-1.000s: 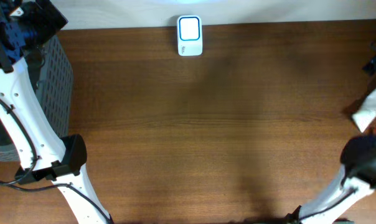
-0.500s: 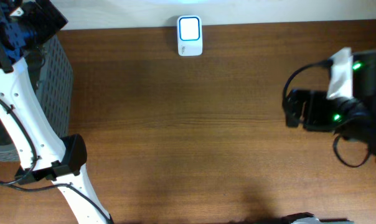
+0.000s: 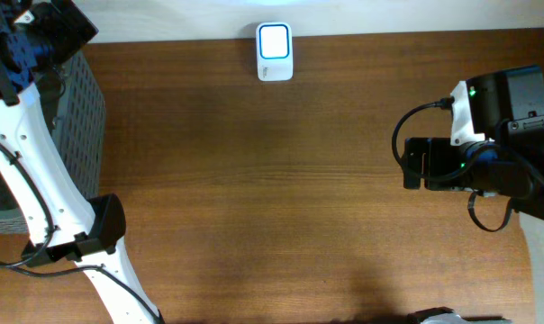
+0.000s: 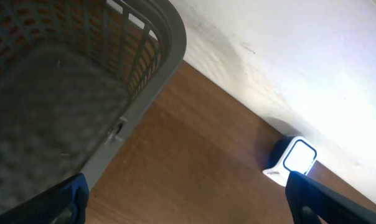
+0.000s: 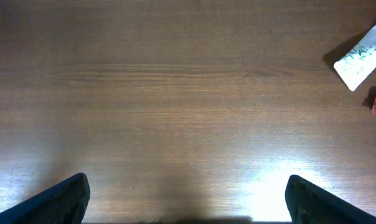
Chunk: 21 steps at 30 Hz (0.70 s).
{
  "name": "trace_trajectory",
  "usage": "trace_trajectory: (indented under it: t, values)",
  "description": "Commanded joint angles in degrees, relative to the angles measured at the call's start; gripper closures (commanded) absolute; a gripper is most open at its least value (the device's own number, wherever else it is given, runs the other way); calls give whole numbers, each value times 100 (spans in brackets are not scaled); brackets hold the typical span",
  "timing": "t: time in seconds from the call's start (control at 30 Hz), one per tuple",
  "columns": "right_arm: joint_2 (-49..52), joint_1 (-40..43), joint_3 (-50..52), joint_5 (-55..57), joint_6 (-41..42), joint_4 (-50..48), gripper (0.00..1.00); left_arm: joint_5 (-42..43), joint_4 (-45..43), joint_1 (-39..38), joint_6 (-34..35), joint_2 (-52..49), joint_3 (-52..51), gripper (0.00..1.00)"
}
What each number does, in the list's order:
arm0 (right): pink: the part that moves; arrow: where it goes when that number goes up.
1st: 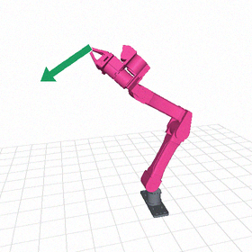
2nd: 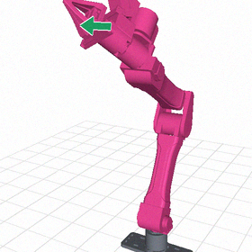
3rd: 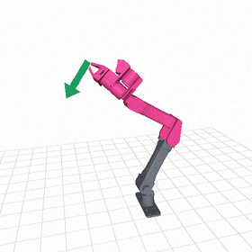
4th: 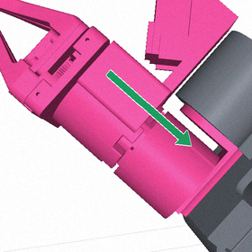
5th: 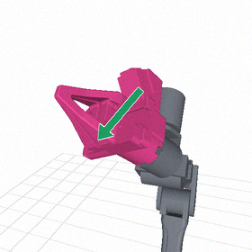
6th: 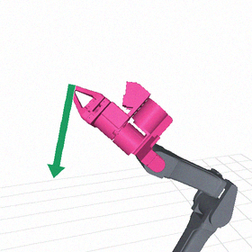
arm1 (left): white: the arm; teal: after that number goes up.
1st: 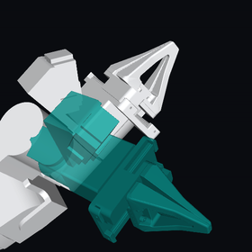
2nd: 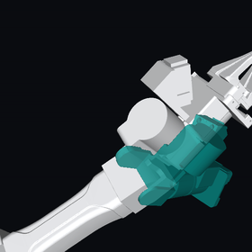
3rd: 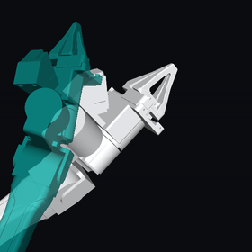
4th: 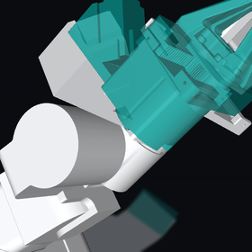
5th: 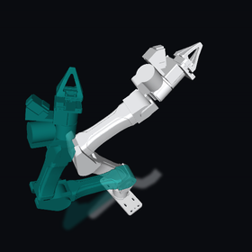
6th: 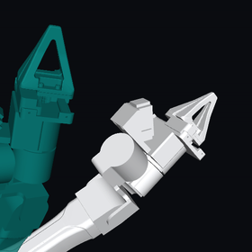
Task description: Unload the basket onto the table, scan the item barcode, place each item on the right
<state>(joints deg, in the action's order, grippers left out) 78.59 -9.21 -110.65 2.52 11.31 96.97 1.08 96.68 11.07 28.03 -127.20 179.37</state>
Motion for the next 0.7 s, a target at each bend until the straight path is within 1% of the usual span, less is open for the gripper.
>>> trace_trajectory:
  t: [0.0, 0.07, 0.13, 0.2, 0.23, 0.3, 0.4, 0.47, 0.67]
  values:
    - [-35, -55, 321, 72, -63, 24, 1, 20, 2, 46, -92, 111, 26, 1]
    - [-260, -59, 691, 70, -61, -98, 1, 20, 2, 46, -92, 114, 26, 1]
    - [-671, -225, 1241, 66, -173, -577, 1, 20, 2, 46, -92, 111, 26, 1]
    - [-1255, -505, 2028, 70, -570, -1432, 2, 20, 2, 46, -92, 111, 26, 1]
    - [-1788, -581, 2732, 68, -684, -2081, 1, 20, 2, 46, -92, 111, 24, 1]
    - [-2361, -575, 3501, 70, -686, -2621, 2, 20, 2, 46, -92, 111, 26, 1]
    - [-3504, -577, 4962, 68, -1075, -3545, 1, 20, 2, 46, -92, 111, 26, 1]
    - [-4072, -577, 5777, 68, -1307, -4159, 1, 20, 2, 46, -92, 111, 24, 1]
    - [-5764, -575, 7923, 55, -1305, -6111, 1, 20, 2, 46, -92, 111, 26, 1]
